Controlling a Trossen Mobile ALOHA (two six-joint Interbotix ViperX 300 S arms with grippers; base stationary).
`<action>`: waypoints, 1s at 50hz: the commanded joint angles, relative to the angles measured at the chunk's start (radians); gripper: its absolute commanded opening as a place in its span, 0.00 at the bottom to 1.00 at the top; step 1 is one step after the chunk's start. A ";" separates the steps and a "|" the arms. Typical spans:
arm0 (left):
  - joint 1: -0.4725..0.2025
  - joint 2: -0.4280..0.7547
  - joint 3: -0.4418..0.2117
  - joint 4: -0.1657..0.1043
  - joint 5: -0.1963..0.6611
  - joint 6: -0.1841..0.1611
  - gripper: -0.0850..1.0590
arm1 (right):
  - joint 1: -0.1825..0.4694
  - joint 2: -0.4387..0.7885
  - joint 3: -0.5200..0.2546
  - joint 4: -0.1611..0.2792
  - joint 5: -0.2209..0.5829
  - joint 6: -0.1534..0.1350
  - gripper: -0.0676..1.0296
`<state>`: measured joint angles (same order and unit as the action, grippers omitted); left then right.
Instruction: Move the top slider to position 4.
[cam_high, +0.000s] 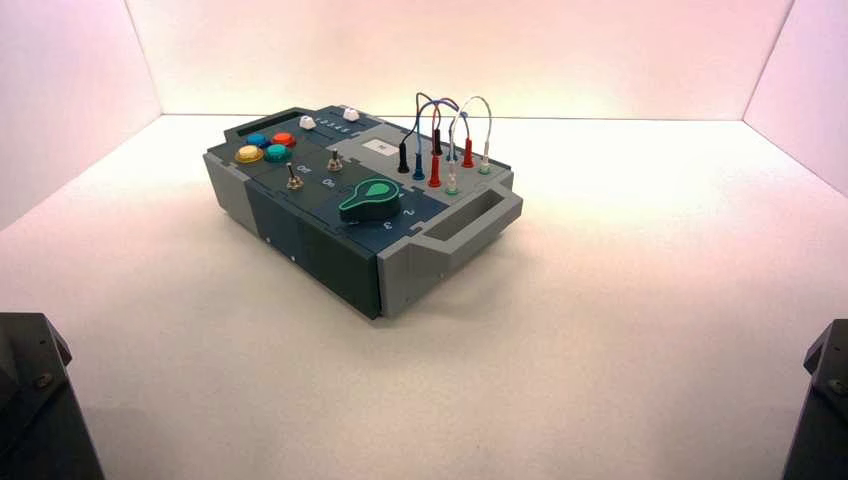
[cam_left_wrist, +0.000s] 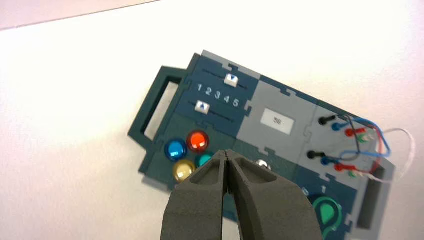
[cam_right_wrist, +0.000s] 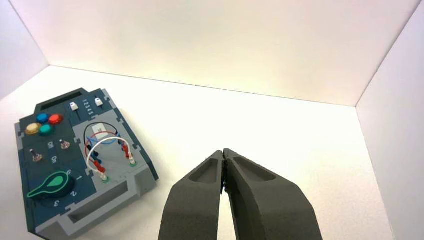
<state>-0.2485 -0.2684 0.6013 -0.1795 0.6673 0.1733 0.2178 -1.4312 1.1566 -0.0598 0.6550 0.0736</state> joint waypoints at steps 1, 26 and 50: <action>-0.006 0.066 -0.087 0.002 -0.005 0.031 0.05 | 0.002 0.020 -0.020 0.003 -0.006 0.006 0.04; -0.006 0.405 -0.328 0.002 -0.011 0.103 0.05 | 0.002 0.026 -0.020 0.002 -0.009 0.005 0.04; -0.011 0.609 -0.469 0.002 0.026 0.138 0.05 | 0.000 0.028 -0.020 0.002 -0.012 0.005 0.04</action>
<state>-0.2500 0.3375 0.1718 -0.1779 0.6888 0.2945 0.2178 -1.4220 1.1582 -0.0598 0.6550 0.0752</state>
